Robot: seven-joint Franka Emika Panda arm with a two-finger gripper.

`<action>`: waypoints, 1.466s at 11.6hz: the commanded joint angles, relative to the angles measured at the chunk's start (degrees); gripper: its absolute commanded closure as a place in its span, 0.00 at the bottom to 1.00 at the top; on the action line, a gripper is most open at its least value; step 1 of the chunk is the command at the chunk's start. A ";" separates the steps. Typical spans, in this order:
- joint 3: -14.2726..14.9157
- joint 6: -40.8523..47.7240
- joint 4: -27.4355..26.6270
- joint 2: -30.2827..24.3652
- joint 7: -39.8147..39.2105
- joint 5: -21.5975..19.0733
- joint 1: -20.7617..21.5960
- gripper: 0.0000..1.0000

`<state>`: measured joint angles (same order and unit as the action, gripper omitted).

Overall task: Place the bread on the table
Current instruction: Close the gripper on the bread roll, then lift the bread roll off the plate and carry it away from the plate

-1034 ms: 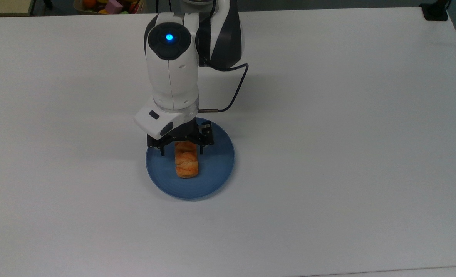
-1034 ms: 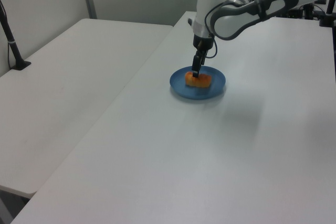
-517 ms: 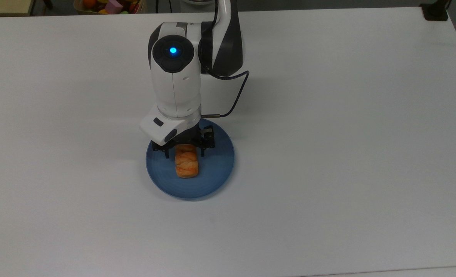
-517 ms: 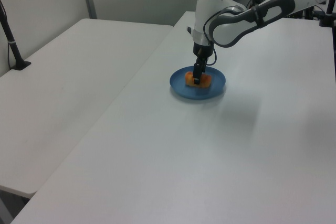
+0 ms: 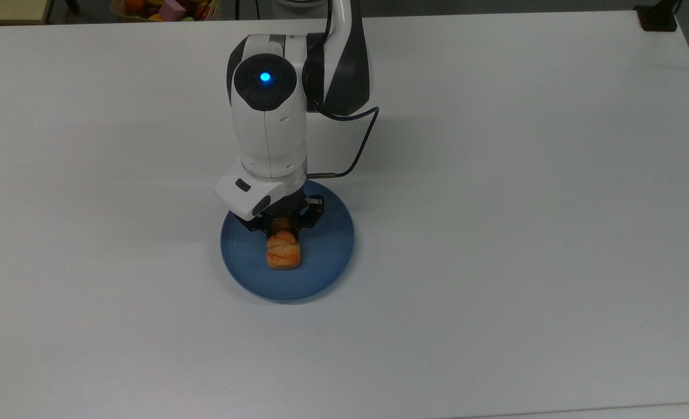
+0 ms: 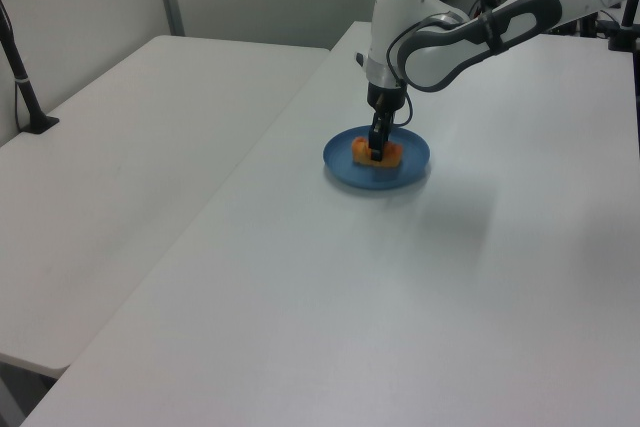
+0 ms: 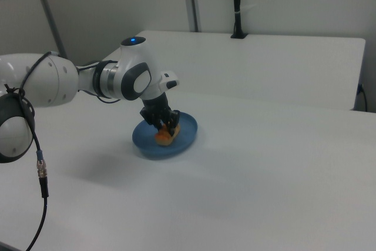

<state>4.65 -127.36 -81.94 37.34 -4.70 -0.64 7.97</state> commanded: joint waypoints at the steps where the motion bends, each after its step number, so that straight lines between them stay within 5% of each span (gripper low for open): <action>1: 0.36 0.44 -0.41 -1.21 0.57 -0.06 0.64 0.67; 8: 0.88 13.35 -0.93 -16.48 -0.13 -0.85 -3.13 0.68; 12: 0.97 15.21 -7.52 -26.08 -7.24 -1.03 -9.36 0.68; 17: 1.06 18.99 -7.70 -26.70 -24.97 -1.12 -22.27 0.67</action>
<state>5.69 -109.10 -87.55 12.01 -21.60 -0.64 -9.34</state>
